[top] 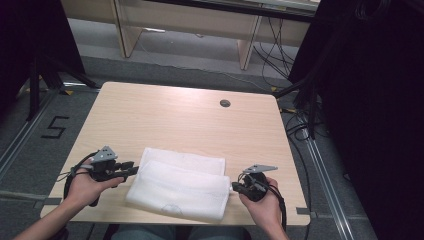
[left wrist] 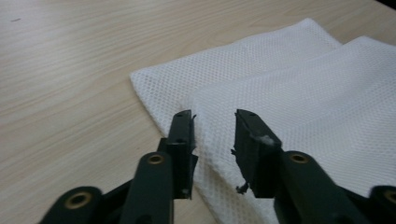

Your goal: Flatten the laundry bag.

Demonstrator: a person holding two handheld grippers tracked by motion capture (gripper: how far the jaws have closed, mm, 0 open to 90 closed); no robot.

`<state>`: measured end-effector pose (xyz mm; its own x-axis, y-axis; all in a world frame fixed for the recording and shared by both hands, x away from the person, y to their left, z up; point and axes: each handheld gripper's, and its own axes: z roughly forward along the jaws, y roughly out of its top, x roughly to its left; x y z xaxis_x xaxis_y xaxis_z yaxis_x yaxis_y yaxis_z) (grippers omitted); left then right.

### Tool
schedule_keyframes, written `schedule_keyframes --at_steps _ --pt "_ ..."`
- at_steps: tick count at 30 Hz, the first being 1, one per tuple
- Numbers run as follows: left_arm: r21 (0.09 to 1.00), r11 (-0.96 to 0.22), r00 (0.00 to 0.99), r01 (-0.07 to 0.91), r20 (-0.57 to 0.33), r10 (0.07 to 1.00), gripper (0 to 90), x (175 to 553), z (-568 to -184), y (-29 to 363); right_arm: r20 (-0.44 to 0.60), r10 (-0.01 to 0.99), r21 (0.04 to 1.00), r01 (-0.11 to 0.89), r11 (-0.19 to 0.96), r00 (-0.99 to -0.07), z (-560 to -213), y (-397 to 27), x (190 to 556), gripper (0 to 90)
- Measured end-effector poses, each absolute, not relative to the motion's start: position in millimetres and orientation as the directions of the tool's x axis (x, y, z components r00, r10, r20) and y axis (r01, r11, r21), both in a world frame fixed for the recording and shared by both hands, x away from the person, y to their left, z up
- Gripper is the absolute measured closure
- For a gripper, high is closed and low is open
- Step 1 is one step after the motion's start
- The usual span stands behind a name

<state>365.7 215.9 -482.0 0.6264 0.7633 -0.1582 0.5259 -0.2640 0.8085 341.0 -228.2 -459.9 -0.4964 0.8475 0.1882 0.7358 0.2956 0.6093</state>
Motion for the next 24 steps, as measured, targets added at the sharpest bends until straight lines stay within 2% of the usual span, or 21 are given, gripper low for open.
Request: schedule_keyframes --at_steps 1,2,3,4,6,9,11,13,19,24 --pt "0.805 -0.263 0.623 0.532 -0.162 0.765 75.9 365 -481 216 0.186 0.842 0.620 0.725 0.299 -0.506 -459 -226 341 90.0" --pt "0.803 -0.260 0.619 0.536 -0.165 0.768 78.6 363 -480 216 0.180 0.837 0.587 0.739 0.330 -0.517 -455 -225 341 90.0" --pt "0.804 -0.272 0.624 0.529 -0.151 0.767 80.7 362 -479 217 0.175 0.831 0.615 0.717 0.327 -0.529 -458 -223 342 90.0" --pt "0.803 -0.295 0.636 0.518 -0.130 0.761 83.0 360 -477 216 0.204 0.834 0.578 0.751 0.320 -0.512 -457 -219 340 90.0" --pt "0.793 -0.330 0.657 0.512 -0.114 0.745 85.6 357 -475 216 0.218 0.833 0.592 0.747 0.301 -0.509 -461 -214 339 90.0" --pt "0.801 -0.321 0.663 0.505 -0.123 0.738 85.1 354 -474 211 0.193 0.831 0.583 0.742 0.331 -0.522 -459 -210 335 87.9" --pt "0.790 -0.347 0.679 0.505 -0.115 0.725 83.7 355 -474 212 0.151 0.803 0.624 0.686 0.375 -0.576 -460 -212 336 83.5" --pt "0.793 -0.316 0.660 0.520 -0.139 0.738 83.9 355 -477 209 0.162 0.810 0.625 0.694 0.358 -0.564 -462 -211 334 83.2" --pt "0.744 -0.410 0.697 0.528 -0.104 0.709 87.4 356 -479 201 0.188 0.792 0.581 0.716 0.387 -0.581 -461 -206 336 88.4" --pt "0.692 -0.471 0.740 0.547 -0.136 0.659 87.5 349 -483 187 0.162 0.757 0.578 0.683 0.447 -0.633 -463 -187 338 89.0"
